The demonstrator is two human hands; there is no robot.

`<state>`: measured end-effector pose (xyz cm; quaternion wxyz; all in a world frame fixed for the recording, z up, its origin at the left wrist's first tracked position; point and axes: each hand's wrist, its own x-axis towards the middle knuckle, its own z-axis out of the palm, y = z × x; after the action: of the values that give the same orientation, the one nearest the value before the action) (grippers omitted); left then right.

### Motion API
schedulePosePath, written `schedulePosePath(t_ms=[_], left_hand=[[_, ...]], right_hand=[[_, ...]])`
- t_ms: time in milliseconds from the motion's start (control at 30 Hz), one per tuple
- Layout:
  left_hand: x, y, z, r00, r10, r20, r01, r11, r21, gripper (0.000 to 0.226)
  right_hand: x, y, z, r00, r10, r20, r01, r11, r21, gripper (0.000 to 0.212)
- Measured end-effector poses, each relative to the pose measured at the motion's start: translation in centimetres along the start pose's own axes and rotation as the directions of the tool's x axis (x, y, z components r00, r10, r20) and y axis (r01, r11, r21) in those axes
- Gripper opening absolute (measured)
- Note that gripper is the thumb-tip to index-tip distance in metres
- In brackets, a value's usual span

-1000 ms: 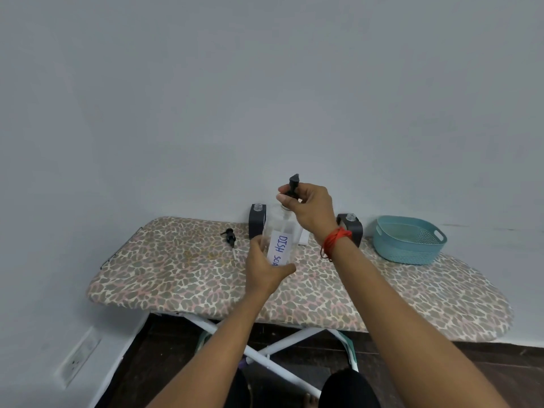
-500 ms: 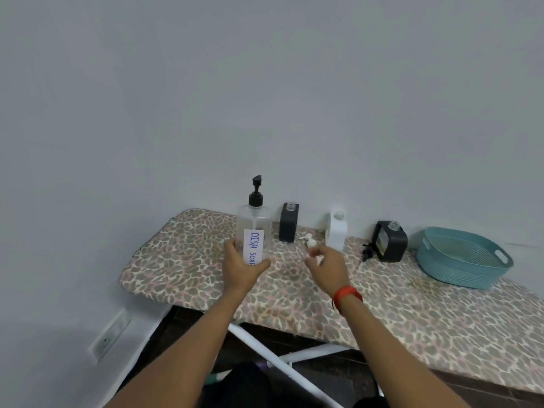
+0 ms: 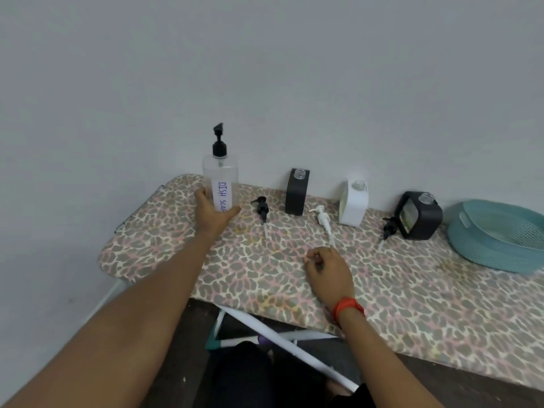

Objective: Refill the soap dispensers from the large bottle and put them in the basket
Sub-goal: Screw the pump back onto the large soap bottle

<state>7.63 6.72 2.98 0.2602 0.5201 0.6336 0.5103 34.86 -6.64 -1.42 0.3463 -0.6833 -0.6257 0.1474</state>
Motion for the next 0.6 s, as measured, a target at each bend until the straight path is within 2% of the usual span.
schedulePosePath(t_ms=[300, 500, 600], left_hand=[[-0.3, 0.2, 0.0, 1.0, -0.029, 0.01, 0.029, 1.0, 0.011, 0.096], [-1.1, 0.2, -0.9, 0.994, -0.105, -0.005, 0.105, 0.994, 0.028, 0.108], [-3.6, 0.0, -1.7, 0.986, -0.11, -0.123, 0.114, 0.993, 0.025, 0.092]], right_hand=[[0.0, -0.1, -0.1, 1.0, -0.004, 0.004, 0.004, 1.0, -0.015, 0.011], [-0.1, -0.1, -0.2, 1.0, -0.004, 0.017, 0.004, 1.0, 0.007, 0.01], [-0.1, -0.4, -0.5, 0.999, 0.017, 0.033, -0.017, 1.0, 0.008, 0.01]])
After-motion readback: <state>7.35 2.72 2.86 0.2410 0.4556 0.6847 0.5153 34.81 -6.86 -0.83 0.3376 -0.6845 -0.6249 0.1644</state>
